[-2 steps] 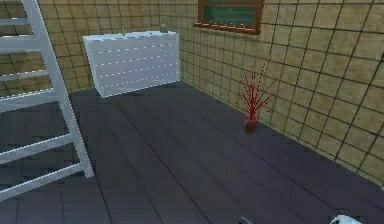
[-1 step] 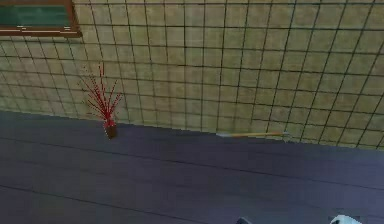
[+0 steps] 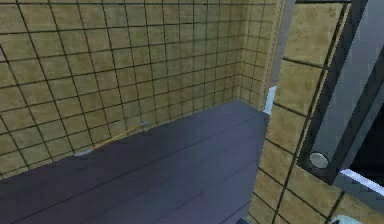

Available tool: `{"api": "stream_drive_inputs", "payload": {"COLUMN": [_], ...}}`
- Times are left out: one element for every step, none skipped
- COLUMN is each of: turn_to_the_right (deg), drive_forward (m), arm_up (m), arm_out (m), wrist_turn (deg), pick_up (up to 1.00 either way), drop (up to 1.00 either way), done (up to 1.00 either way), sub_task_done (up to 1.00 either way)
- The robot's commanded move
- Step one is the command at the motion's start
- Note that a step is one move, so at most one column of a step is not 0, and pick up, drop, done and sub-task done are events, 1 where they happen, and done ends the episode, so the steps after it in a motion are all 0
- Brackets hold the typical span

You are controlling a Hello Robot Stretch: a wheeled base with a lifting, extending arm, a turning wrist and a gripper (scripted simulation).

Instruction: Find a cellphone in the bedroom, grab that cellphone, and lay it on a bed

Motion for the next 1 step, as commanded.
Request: {"api": "stream_drive_inputs", "payload": {"turn_to_the_right": [27.0], "drive_forward": [0.00], "arm_up": [0.00], "arm_out": [0.00], "wrist_turn": [0.0], "pick_up": [0.00], "drop": [0.00], "done": [0.00], "sub_task_done": [0.00]}}
